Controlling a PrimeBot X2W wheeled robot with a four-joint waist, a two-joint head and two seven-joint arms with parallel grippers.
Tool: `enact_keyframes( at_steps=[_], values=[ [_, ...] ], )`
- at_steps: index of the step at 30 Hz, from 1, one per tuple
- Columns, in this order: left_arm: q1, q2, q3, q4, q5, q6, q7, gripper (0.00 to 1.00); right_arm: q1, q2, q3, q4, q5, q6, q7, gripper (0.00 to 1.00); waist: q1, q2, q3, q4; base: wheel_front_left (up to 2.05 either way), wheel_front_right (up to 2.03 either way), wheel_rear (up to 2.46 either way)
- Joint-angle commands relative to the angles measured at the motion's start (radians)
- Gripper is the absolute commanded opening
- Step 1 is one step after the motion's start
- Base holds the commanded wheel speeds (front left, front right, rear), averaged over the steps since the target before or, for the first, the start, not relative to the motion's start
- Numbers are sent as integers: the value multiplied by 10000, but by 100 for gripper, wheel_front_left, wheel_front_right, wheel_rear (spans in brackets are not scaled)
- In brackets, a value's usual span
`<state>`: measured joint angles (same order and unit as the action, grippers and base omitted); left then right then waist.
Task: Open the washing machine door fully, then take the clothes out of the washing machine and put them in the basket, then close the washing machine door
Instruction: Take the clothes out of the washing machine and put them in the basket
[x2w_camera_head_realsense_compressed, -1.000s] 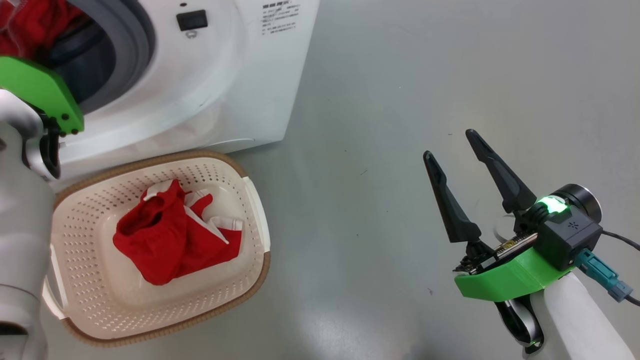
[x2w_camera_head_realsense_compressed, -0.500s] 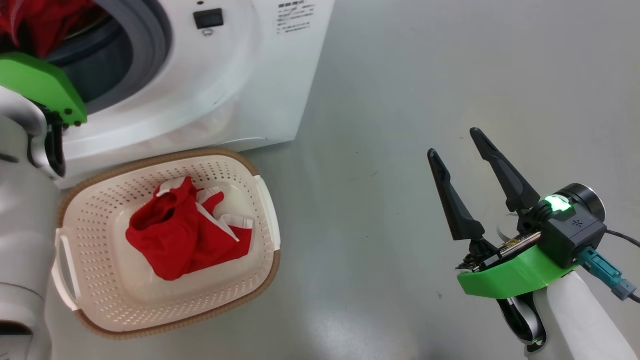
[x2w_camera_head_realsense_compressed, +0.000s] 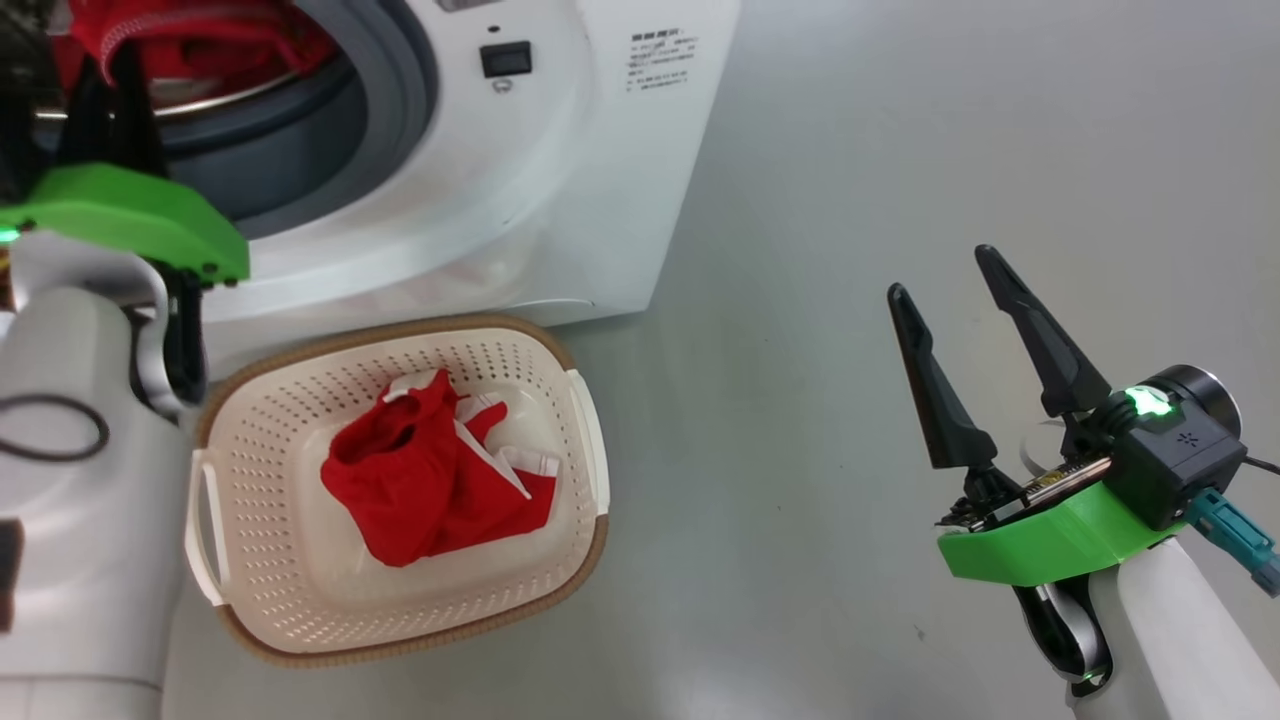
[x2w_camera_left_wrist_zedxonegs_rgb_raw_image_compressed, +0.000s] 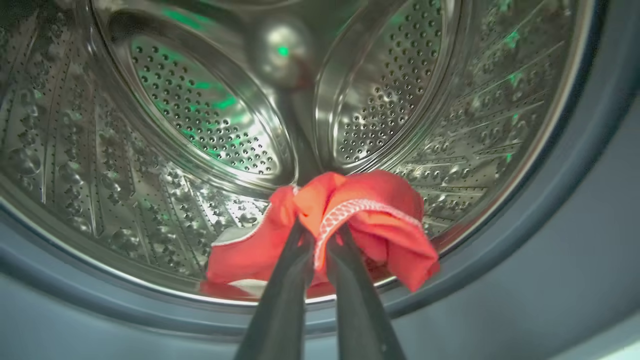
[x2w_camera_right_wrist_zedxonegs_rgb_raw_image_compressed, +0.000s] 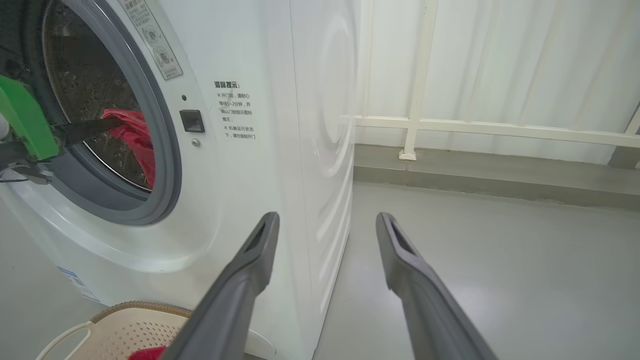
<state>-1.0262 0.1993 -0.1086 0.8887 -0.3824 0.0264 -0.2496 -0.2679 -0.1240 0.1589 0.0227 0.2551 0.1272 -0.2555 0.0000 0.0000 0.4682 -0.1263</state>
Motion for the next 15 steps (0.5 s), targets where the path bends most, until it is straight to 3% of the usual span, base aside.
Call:
enact_keyframes(
  at_steps=[1,15],
  values=[
    [396,298,364,-707,15,53,-119,0,264,-33,89,-251,15,35,-63,100,0,0,-261,200,0,0,0],
    [3073,-255,1023,-3701,402,-120,-121,0,818,71,-137,-119,16,35,-63,100,0,0,-1621,467,0,0,0]
  ],
)
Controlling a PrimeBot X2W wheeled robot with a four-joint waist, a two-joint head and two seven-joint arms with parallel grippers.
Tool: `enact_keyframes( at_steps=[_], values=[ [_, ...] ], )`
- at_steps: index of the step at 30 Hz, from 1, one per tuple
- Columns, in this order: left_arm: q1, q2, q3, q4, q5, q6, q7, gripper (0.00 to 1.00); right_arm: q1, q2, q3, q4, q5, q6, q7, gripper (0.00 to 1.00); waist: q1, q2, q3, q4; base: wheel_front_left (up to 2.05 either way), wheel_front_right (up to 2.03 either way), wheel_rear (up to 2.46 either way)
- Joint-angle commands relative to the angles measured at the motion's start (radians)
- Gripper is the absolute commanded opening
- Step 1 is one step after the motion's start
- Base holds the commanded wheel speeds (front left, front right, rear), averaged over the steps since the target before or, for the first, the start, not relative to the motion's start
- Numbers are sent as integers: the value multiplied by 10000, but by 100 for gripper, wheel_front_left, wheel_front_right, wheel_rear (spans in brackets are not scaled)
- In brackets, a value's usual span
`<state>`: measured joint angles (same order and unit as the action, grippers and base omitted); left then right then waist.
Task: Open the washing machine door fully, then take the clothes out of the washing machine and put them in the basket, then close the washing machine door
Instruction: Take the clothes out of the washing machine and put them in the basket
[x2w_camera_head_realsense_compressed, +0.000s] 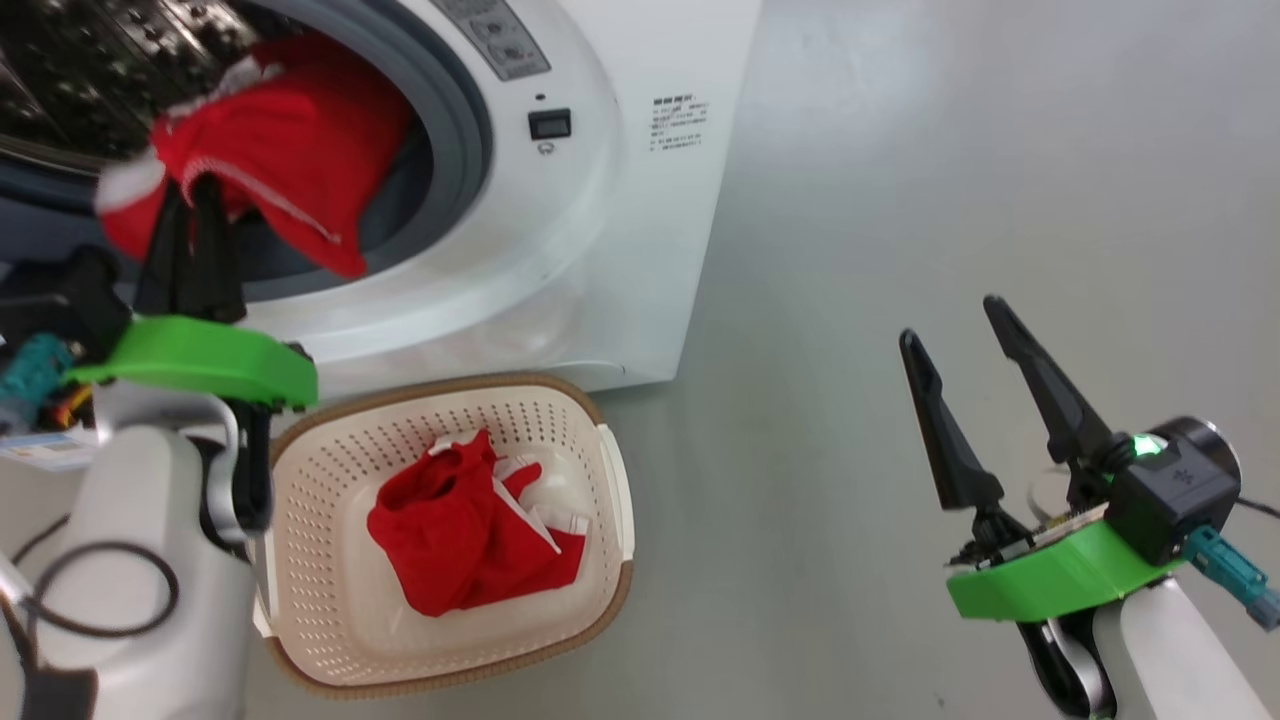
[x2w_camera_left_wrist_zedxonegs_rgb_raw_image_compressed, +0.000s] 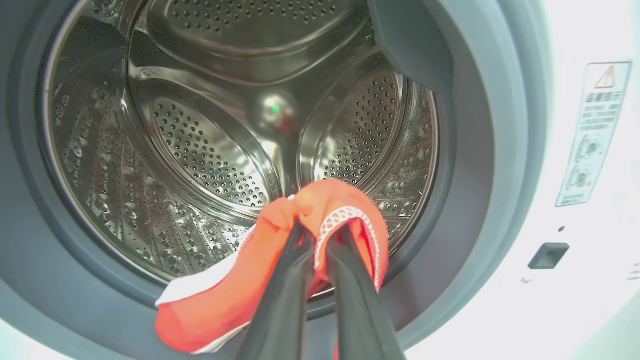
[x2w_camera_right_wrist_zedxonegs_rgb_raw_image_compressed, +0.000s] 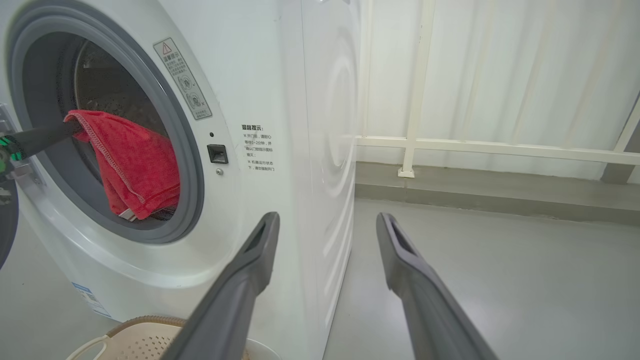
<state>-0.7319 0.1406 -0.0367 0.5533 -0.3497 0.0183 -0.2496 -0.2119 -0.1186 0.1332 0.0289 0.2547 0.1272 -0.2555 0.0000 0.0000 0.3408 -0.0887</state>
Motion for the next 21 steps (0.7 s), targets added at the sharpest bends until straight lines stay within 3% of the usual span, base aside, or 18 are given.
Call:
enact_keyframes(
  at_steps=[1,11,21],
  values=[
    [312,271,293,-507,100,-45,-121,0,325,19,92,-160,22,35,-63,100,0,0,-450,124,0,0,0],
    [2084,15,-6,-2439,134,32,101,0,813,108,1,-100,-12,35,-63,100,0,0,-1263,343,0,0,0],
    [3996,-87,-110,-4678,-15,394,762,0,1140,100,-61,-62,14,35,-63,100,0,0,-1944,379,0,0,0]
  ],
)
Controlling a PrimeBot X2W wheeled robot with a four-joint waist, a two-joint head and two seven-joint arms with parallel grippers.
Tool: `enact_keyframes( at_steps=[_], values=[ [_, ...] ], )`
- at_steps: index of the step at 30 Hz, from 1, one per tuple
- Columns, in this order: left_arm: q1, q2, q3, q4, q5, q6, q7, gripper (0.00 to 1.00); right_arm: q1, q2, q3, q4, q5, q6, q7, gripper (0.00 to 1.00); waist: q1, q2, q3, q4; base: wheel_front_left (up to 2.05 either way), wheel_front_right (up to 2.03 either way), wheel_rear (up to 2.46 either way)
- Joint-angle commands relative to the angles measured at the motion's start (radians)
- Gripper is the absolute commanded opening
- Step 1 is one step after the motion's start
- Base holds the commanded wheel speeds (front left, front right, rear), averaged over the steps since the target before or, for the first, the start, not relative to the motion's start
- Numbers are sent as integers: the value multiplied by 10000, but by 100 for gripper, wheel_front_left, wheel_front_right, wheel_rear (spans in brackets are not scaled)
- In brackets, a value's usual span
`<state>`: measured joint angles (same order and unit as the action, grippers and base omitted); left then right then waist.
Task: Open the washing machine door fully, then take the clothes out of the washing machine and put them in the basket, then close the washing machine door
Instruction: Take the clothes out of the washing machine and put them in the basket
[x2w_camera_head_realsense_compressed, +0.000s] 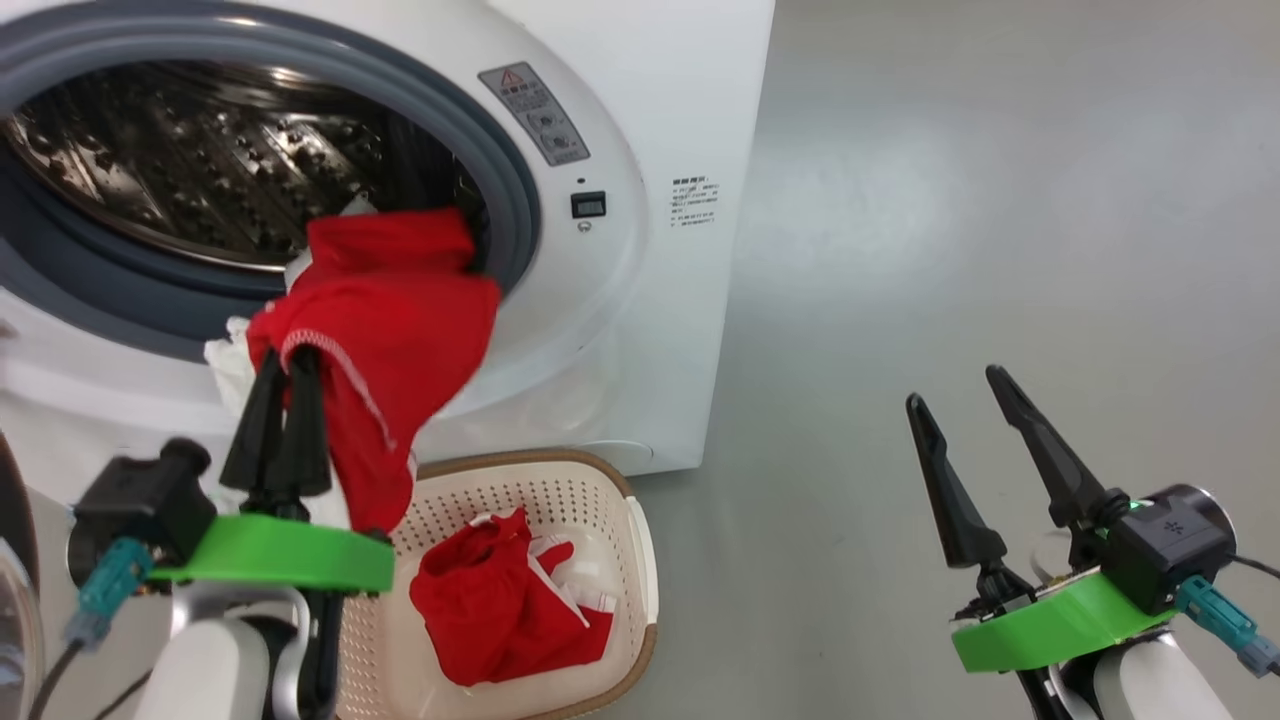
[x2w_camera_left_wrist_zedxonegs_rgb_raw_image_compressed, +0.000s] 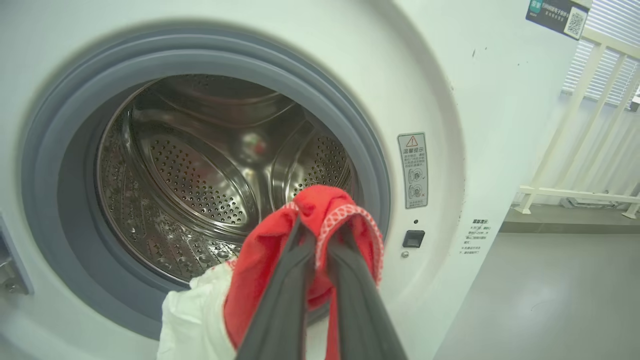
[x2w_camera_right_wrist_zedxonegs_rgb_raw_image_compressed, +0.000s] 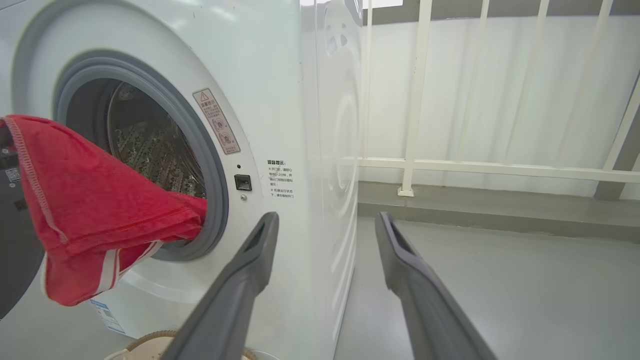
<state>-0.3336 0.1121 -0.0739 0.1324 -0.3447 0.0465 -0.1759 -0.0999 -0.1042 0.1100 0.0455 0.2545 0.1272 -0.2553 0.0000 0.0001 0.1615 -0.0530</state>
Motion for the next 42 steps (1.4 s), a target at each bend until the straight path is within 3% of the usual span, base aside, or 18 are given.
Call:
enact_keyframes(
  at_steps=[1,10,17,22,42],
  values=[
    [194,185,254,-713,-78,163,103,0,55,-48,154,-235,18,35,-65,100,0,-1,-189,27,0,0,0],
    [1113,68,79,-2151,-158,449,609,0,160,-29,102,-337,-8,35,-65,100,0,-1,-158,122,0,0,0],
    [1324,-92,-118,-1620,-464,425,790,0,40,-28,208,-359,6,35,-65,100,0,-1,84,98,0,0,0],
    [1187,-262,-355,-196,-874,172,754,0,-40,-40,242,-364,19,35,-65,100,0,-1,337,35,0,0,0],
    [-1534,-542,-853,7807,-1208,-661,-679,0,-667,-176,589,-332,179,35,-65,100,0,-1,1702,-427,0,0,0]
  ],
)
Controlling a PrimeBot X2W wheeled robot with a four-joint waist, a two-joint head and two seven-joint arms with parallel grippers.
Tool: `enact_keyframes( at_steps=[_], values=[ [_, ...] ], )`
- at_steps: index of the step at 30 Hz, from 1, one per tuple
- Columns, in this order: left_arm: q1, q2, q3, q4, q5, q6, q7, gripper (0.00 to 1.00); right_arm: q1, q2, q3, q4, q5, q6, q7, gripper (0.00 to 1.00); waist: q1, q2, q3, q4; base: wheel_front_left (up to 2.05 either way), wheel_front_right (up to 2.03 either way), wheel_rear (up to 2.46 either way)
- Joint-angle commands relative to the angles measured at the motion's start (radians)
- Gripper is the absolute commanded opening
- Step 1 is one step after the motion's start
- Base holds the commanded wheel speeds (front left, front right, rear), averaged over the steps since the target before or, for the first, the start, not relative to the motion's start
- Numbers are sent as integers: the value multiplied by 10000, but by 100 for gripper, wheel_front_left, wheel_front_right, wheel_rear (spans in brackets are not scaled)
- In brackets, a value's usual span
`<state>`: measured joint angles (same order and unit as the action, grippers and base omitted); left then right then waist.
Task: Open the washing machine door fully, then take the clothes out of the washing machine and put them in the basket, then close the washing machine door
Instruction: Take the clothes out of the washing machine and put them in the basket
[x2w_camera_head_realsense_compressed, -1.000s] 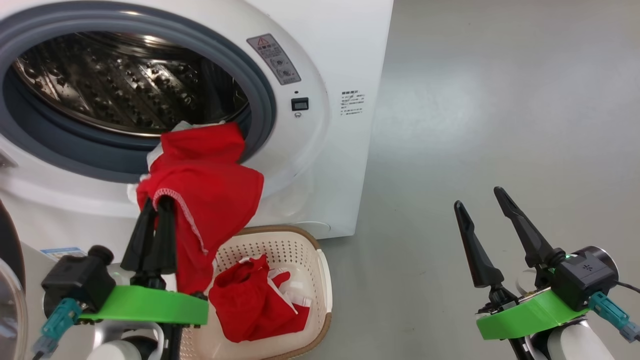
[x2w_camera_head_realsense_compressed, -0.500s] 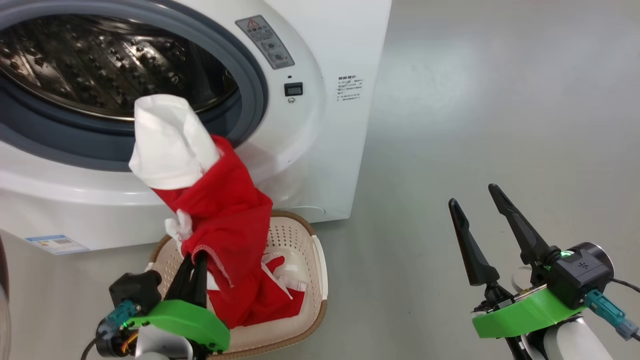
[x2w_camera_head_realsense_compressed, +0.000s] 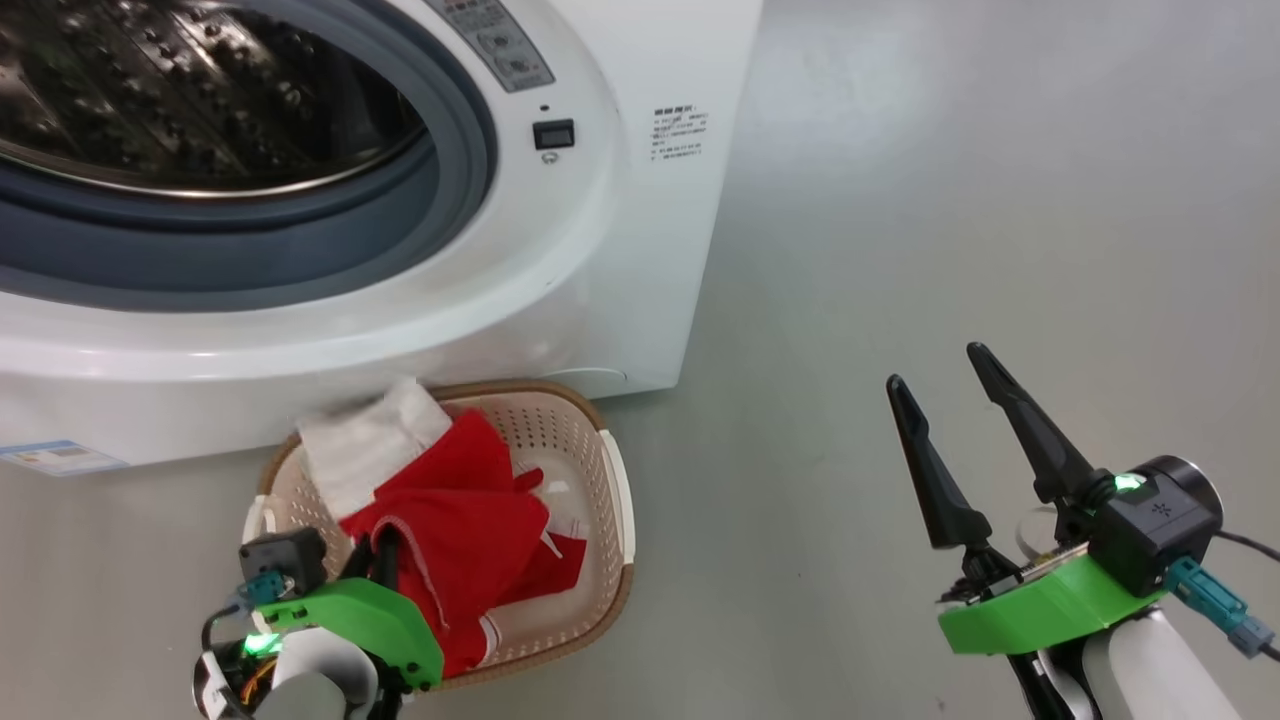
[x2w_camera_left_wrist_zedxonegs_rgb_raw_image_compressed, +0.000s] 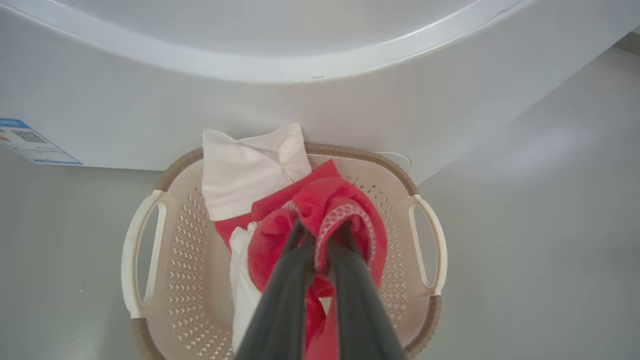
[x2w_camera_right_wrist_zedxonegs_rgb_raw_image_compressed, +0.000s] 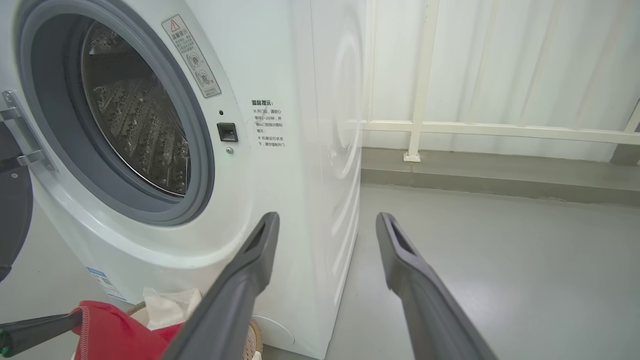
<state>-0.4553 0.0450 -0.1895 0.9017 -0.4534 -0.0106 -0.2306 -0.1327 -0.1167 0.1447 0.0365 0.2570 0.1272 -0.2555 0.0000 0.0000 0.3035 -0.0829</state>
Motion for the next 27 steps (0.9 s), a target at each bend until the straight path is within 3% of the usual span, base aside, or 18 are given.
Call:
enact_keyframes(
  at_steps=[1,7,13,16,26,27],
  values=[
    [-475,118,326,473,-206,-111,-137,0,-392,-48,252,-248,166,35,-63,100,0,0,383,-161,0,0,0],
    [-1300,92,318,2017,-424,-213,-30,0,-696,-38,386,-187,229,35,-63,100,0,0,864,-369,0,0,0],
    [-2106,117,243,3305,-578,-318,854,0,-904,15,424,-84,287,35,-63,100,0,0,1278,-647,0,0,0],
    [-2306,152,307,3591,-721,-212,1486,0,-994,65,432,-76,303,35,-63,100,0,0,1475,-794,0,0,0],
    [-2527,381,189,3814,-749,-33,1984,0,-1230,258,457,-85,329,35,-63,100,0,0,2064,-1108,0,0,0],
    [-2539,389,173,3821,-747,-25,1982,8,-1239,270,455,-84,325,35,-63,100,0,0,2091,-1109,0,0,0]
  ],
)
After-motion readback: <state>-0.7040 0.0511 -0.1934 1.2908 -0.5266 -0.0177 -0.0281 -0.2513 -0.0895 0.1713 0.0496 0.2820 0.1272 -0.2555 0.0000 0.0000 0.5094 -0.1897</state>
